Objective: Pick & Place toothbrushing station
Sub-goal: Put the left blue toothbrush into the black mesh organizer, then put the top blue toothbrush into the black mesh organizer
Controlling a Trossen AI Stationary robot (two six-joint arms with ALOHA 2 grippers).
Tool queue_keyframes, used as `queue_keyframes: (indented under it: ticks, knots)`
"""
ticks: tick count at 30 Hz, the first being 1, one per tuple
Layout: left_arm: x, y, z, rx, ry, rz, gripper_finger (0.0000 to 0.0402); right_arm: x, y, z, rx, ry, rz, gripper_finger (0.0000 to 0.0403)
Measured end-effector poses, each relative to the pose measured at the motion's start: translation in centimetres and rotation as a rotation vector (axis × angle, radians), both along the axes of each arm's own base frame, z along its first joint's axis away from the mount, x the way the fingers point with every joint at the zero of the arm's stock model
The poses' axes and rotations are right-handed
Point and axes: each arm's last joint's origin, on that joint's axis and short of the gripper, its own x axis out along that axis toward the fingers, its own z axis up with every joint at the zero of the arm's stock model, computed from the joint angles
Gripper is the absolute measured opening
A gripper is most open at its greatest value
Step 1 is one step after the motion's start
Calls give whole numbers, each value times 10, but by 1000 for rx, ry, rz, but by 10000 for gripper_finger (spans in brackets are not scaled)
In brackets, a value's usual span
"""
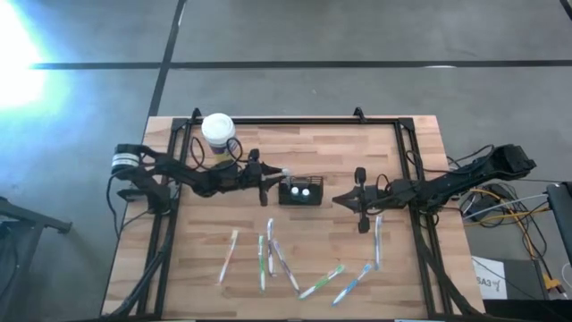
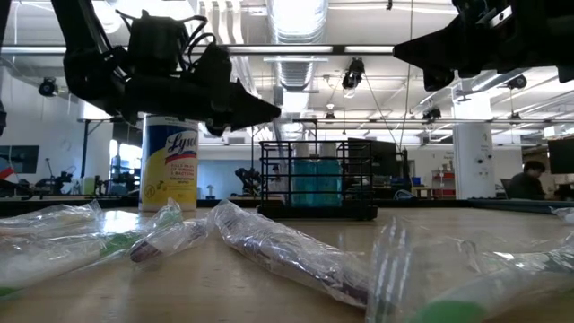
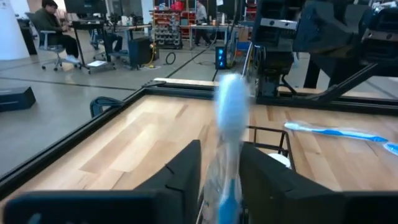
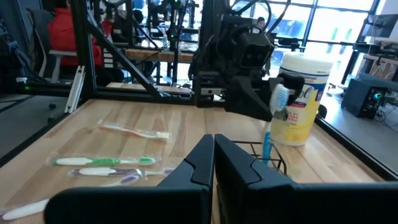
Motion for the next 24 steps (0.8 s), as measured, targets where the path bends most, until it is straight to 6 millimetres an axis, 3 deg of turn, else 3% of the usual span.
queue_keyframes:
  ticks: [9, 16, 20, 24]
  knots:
    - [-4, -1, 14, -14, -42, -1, 194, 0, 0, 0, 0, 1, 1, 8]
    - [-12, -2, 29, 4, -54, -2, 223, 0, 0, 0, 0, 1, 1, 8]
    - [-24, -5, 46, 5, -42, -21, 225, 0, 0, 0, -2, 5, 0, 8]
    - [-50, -11, 74, 17, -49, -62, 225, 0, 0, -1, -22, 8, 1, 8]
